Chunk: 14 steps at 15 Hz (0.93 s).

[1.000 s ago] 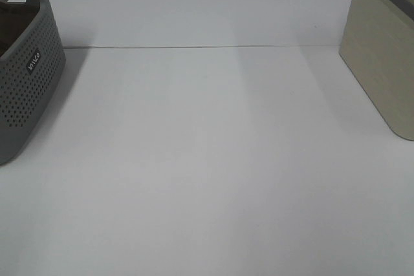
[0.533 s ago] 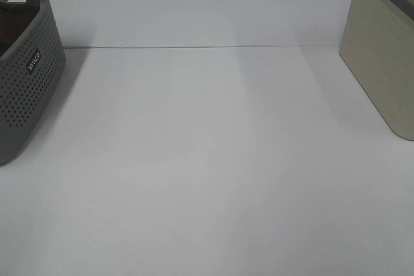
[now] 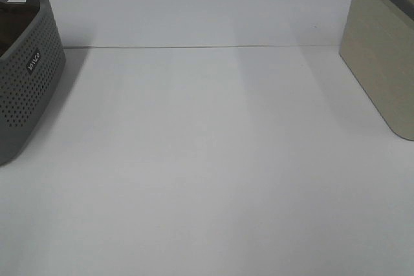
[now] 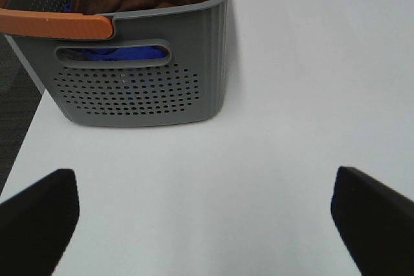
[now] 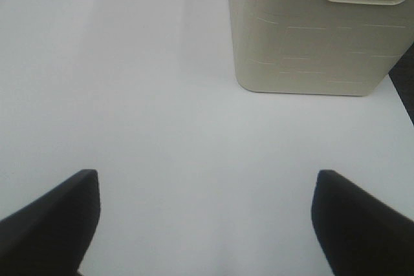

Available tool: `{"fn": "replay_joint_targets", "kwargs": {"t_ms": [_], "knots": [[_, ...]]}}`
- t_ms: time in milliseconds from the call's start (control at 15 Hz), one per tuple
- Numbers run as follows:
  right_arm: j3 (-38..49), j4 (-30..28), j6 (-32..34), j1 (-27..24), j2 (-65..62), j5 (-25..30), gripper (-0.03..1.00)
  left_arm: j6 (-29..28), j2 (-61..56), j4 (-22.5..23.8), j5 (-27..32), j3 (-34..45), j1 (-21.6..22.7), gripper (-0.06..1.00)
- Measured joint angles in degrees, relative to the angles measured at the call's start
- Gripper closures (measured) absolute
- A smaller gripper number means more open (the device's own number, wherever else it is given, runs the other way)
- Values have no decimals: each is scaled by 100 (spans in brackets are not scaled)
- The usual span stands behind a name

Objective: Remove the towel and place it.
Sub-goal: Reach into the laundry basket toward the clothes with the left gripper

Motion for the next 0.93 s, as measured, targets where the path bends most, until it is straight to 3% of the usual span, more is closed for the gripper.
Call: {"fn": "replay_joint_targets", "kwargs": {"t_ms": [933], "knots": [[0,0,0,0,0,0,12,0,0,-195,0,0,-63,-5]]}}
